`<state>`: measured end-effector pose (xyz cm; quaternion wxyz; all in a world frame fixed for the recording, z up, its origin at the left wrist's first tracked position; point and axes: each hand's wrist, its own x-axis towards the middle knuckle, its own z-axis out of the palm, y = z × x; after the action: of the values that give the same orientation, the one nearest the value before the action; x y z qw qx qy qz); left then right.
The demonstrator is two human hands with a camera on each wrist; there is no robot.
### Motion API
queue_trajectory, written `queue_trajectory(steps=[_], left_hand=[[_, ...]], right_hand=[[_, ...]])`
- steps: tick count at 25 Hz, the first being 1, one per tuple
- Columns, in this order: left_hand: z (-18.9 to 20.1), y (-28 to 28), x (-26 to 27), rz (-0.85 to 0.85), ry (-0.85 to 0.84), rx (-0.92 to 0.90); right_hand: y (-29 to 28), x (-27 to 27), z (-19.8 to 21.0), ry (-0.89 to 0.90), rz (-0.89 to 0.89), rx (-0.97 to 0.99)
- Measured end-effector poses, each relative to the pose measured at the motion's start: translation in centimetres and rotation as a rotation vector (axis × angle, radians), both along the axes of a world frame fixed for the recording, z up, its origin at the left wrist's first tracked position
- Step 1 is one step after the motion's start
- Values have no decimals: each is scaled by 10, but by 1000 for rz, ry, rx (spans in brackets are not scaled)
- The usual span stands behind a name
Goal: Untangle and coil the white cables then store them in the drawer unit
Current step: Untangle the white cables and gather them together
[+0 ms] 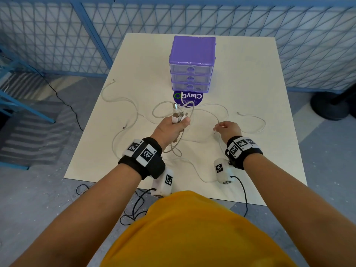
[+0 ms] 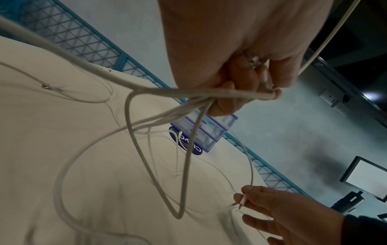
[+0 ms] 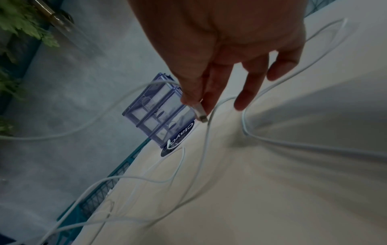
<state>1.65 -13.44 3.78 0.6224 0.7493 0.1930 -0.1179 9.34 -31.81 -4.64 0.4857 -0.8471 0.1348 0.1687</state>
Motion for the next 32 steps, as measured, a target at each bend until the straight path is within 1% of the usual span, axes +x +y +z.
queue_trajectory(steps=[2,5,8,10,12,14,17,18,19,20,21,23,24,25,26,28,29,30,31,32], left_hand=[[0,-2,2,24,-6,16],[-1,-6,9,50,-15,92],[-8,-9,19,55,-1,174],[-11,-11,22,9,37,173],[-11,-11,24,-27,81,189],[-9,-10,24,-49,120,209],[-7,-9,26,-113,178,238],[-6,-9,27,-131,180,219],[-5,-11,28,-144,172,192],[-4,-12,29,-155,161,173],[-2,-14,30,-164,151,167],[0,-17,31,-174,133,171],[1,-19,32,-171,124,173],[1,-20,33,-166,114,176],[1,-21,34,-168,101,176],[0,-20,37,-181,71,162],[-1,-19,38,-183,64,158],[-1,-17,38,-179,63,157],[-1,-16,38,-174,70,159],[-1,-15,37,-176,83,163]], right_hand=[[-6,-2,1,0,17,62],[-17,-3,4,62,61,137],[-33,-2,5,74,-21,171],[-47,-1,2,62,-77,140],[-62,1,-2,81,-105,35],[-77,2,-2,118,-99,-161],[-89,4,-2,143,41,-524],[-87,3,0,137,105,-618],[-82,1,3,99,166,-664],[-75,-1,8,17,227,-655],[-65,-2,13,-93,288,-588],[-40,-5,28,-287,394,-278],[-27,-8,38,-334,453,-116],[-14,-11,48,-359,529,-19],[-4,-13,57,-383,613,9],[12,-18,71,-412,763,-21],[17,-18,76,-402,784,-35],[20,-16,77,-396,755,-30],[21,-12,77,-407,676,-12],[21,-8,76,-427,553,15]])
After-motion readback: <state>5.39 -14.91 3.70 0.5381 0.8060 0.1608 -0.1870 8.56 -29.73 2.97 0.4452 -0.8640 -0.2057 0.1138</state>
